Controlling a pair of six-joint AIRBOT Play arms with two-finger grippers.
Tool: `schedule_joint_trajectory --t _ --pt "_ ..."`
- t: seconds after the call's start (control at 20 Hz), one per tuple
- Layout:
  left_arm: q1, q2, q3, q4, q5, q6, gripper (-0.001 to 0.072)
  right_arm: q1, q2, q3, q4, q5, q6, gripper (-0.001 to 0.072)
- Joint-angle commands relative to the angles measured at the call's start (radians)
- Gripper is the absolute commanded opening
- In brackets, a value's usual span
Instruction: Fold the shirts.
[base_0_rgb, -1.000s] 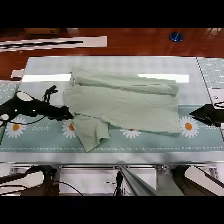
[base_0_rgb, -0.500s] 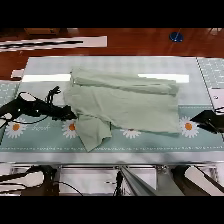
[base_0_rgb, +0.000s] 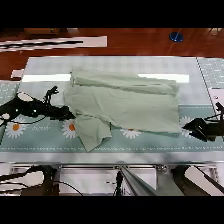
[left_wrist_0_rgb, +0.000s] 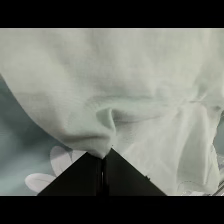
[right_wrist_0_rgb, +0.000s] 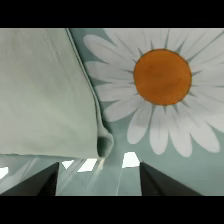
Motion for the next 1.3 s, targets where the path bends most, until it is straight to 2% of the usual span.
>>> schedule_joint_trajectory --t 0.0,0.05,0.4,0.5,0.55,0.6,0.7,0.8,0.95,1.1,1.25 --pt "0.002 -0.001 0.001 0.006 -0.003 0.004 0.0027 0.0 0.0 -0.064 0.045 -0.07 0.0 0.0567" --pt "0.002 -0.001 0.001 0.004 -0.003 0.004 0.0026 0.0 0.0 -0.083 0.051 -0.09 0.0 0.0565" --pt "0.002 -0.001 0.001 -0.027 0.008 0.005 0.0026 0.001 -0.001 -0.166 0.116 -0.189 0.001 0.0318" --pt "0.002 -0.001 0.001 -0.027 0.016 0.005 0.0026 0.001 -0.014 -0.166 0.12 -0.192 0.0 0.0185" --pt "0.002 -0.001 0.001 -0.027 0.016 0.005 0.0026 0.001 -0.018 -0.166 0.132 -0.19 -0.01 0.007" --pt "0.002 -0.001 0.001 -0.027 0.013 0.004 0.0026 0.001 -0.017 -0.165 0.154 -0.182 -0.03 0.0018" --pt "0.002 0.005 0.007 -0.031 -0.017 0.005 0.0025 0.0 -0.015 -0.148 0.22 -0.119 -0.121 0.0018" --pt "0.002 0.027 0.035 -0.088 -0.062 0.019 0.0025 0.001 -0.003 -0.104 0.274 -0.056 -0.156 0.0018" --pt "0.002 0.095 0.108 -0.249 -0.088 0.039 0.0025 0.001 0.041 -0.008 0.409 -0.025 -0.153 0.0018" --pt "0.0 0.126 0.219 -0.338 -0.09 0.038 0.0025 0.02 0.05 0.088 0.576 -0.024 -0.143 0.0017" --pt "-0.015 0.117 0.33 -0.363 -0.052 0.038 0.0024 0.138 0.05 0.193 0.518 -0.109 -0.092 0.0017"
